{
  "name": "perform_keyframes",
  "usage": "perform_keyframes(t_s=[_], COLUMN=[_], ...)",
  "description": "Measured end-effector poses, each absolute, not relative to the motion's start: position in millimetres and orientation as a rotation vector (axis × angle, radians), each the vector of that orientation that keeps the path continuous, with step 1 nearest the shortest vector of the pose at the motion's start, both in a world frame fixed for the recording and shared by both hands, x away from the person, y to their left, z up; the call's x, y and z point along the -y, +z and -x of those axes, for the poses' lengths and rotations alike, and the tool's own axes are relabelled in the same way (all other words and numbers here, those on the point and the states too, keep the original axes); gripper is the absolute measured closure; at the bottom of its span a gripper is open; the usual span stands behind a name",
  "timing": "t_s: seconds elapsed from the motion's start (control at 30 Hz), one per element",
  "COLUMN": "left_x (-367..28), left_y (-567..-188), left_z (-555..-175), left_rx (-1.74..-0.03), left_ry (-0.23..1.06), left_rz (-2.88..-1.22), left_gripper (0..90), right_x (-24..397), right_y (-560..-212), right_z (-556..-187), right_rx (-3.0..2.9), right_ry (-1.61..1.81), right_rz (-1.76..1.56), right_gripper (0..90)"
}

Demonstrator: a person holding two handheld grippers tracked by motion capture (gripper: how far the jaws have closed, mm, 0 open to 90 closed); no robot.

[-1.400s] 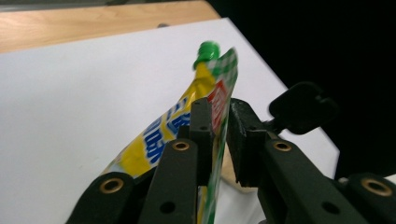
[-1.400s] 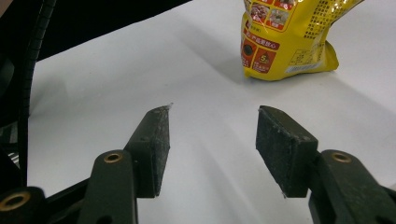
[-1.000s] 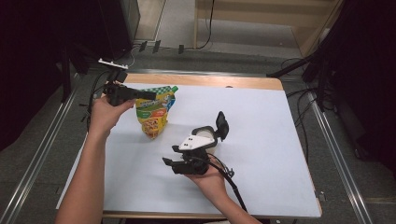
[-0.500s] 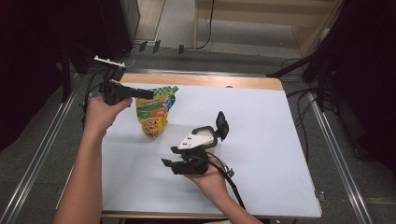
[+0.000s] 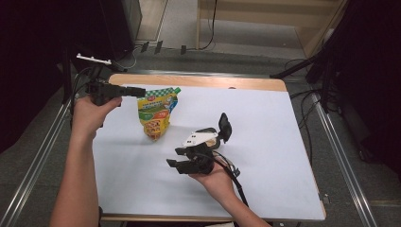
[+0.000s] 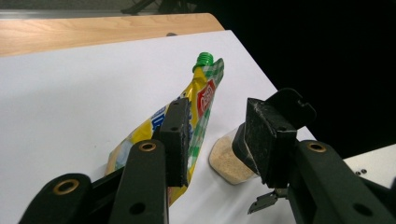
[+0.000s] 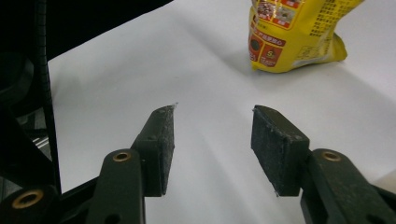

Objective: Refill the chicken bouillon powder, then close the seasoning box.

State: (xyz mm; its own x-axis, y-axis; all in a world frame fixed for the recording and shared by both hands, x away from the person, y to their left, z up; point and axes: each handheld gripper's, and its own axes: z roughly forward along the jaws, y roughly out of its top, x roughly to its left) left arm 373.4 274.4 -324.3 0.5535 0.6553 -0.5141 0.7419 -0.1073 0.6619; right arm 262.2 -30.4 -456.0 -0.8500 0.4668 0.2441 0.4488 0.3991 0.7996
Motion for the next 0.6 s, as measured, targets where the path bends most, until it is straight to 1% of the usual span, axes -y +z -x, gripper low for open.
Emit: perform_keyframes(t_s=[0.2, 0.37, 0.6], left_x=[-287, -292, -301], left_y=[-328, -334, -343], left_z=[-372, -371, -372], left_rx=[-1.175, -1.199, -1.223], left_ry=[-0.117, -0.105, -0.099], left_rz=[-1.797, -1.793, -1.783], left_gripper=[61.1, 55.1, 55.5], right_x=[37, 43, 54], right_y=[-450, -443, -431], right_z=[-268, -272, -279], right_rx=[-2.612, -2.614, -2.604], right_ry=[1.497, 1.495, 1.503], right_rz=[-0.883, -0.888, -0.903], right_gripper=[52.5, 53.2, 54.0])
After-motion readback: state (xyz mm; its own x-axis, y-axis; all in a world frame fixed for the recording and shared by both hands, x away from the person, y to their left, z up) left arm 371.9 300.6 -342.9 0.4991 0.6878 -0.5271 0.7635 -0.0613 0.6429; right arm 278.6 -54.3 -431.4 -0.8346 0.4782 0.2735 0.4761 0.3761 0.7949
